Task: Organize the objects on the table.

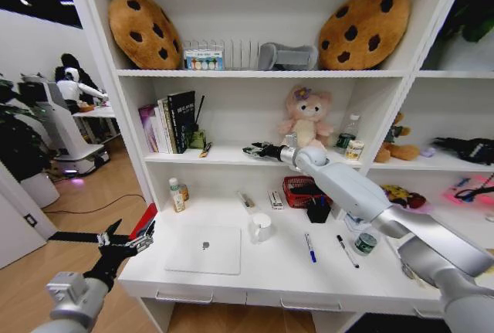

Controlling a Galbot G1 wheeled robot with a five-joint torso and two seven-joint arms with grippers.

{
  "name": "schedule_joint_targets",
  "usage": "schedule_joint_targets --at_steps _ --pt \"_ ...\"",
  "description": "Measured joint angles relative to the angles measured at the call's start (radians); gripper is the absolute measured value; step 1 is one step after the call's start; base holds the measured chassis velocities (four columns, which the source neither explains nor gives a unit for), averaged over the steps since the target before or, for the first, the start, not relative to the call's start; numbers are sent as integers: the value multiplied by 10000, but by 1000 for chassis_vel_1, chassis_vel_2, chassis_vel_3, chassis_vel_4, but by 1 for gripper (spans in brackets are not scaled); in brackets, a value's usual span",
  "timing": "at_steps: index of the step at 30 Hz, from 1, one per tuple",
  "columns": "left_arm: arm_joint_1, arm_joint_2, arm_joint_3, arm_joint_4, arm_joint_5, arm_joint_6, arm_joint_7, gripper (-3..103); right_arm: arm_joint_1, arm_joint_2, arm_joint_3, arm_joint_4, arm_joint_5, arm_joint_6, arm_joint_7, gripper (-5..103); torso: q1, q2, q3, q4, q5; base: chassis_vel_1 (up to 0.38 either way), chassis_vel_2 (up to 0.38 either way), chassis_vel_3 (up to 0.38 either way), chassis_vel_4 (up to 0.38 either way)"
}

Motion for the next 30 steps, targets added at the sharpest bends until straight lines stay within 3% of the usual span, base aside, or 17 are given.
schedule_joint_targets --at_steps 1,2,3,5,7,8,9,11,12,14,15,16,17,20,26,29,30 --pt "0 1 0 0 -1 0 -1 100 -3 -151 151 565 46 -43 762 85 0 0 -1 -2 -1 0 0 0 0" --pt "0 0 0 0 0 0 -1 100 -87 -459 460 1535 154 -84 2074 90 0 0 -2 1 -2 0 0 0 0" --pt "0 0 0 0 0 0 -1 100 -87 -459 460 1535 154 -84 2074 90 0 0 -2 1 -2 0 0 0 0" --pt "0 0 0 0 0 0 -1 100 -338 -1118 1009 2998 351 -184 3336 99 0 1 -2 0 -2 0 0 0 0" --pt "1 0 0 1 0 1 -2 100 -472 -1355 1208 3436 438 -213 3622 100 -1 1 -2 -2 -2 0 0 0 0" --pt "1 1 0 0 0 1 -1 100 -978 -2029 1844 4467 648 -349 4180 100 -1 1 -3 1 0 0 0 0 0" --pt "1 1 0 0 0 1 -1 100 -978 -2029 1844 4467 648 -349 4180 100 -1 1 -3 1 0 0 0 0 0" --pt "2 1 0 0 0 1 -3 100 -2018 -3125 2939 5659 710 -418 4591 100 -1 1 -3 -6 3 0 0 0 0" --pt "2 1 0 0 0 1 -3 100 -2018 -3125 2939 5659 710 -418 4591 100 -1 1 -3 -6 3 0 0 0 0" --pt "2 0 -1 0 0 1 -1 100 -4070 -4544 4637 6920 234 24 5052 100 -1 1 -3 -9 7 0 0 0 0" --pt "0 2 0 -1 0 1 0 100 -5198 -4913 5752 7435 32 156 5122 100 -1 1 -3 -11 7 0 0 0 0" --pt "0 2 0 -1 0 1 0 100 -5198 -4913 5752 7435 32 156 5122 100 -1 1 -3 -11 7 0 0 0 0" --pt "1 1 0 -1 0 1 1 100 -6860 -5150 7287 8071 -121 210 5372 100 -3 3 -5 -11 -1 0 0 0 0" --pt "0 1 0 -1 0 0 0 100 -9204 -4895 8732 8624 -195 261 6131 100 -5 3 -4 -6 5 0 0 0 0" --pt "1 1 0 -2 0 1 0 100 -11996 -3967 10738 9064 -859 405 6126 100 -2 2 -2 0 -4 0 0 0 0" --pt "0 1 0 0 0 1 0 100 -14310 -2825 12302 9446 -1627 546 5892 100 -1 1 -2 -3 1 0 0 0 0" --pt "1 1 0 -1 0 0 0 100 -15379 -2085 12929 9640 -2152 729 5757 100 -2 1 -2 -3 2 0 0 0 0"
